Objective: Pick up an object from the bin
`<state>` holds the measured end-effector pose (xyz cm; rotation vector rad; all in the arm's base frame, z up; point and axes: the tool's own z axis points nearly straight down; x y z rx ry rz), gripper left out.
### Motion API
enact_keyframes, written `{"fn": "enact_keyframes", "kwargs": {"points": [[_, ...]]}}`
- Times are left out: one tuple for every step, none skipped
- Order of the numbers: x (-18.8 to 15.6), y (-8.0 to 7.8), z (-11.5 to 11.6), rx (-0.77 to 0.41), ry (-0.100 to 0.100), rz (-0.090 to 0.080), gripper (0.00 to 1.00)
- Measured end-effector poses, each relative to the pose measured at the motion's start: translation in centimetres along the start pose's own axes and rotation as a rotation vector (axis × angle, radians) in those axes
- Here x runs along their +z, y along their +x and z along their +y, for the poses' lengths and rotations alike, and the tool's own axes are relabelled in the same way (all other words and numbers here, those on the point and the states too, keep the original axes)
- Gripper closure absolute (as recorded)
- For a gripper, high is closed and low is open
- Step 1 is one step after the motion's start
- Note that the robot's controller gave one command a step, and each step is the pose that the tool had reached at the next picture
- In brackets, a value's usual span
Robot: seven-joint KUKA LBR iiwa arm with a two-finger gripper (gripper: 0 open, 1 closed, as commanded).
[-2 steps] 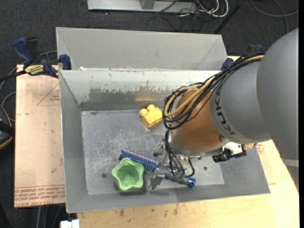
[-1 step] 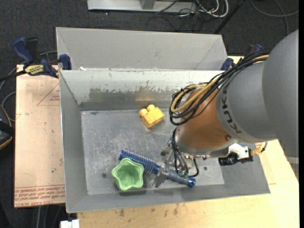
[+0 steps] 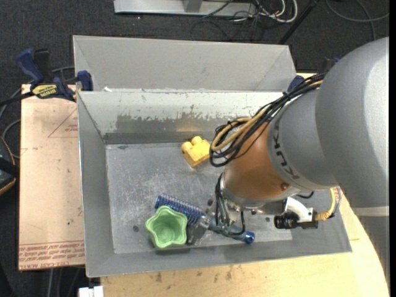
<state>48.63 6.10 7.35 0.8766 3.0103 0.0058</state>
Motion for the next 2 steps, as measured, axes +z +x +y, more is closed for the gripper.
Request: {"fn": "enact_keyframes", "kwargs": {"points": [[-0.18, -0.1, 0.1, -0.001, 0.002, 0.003, 0.0], [-0.42, -0.23, 0.24, -0.001, -0.002, 0.0, 1.0]]}}
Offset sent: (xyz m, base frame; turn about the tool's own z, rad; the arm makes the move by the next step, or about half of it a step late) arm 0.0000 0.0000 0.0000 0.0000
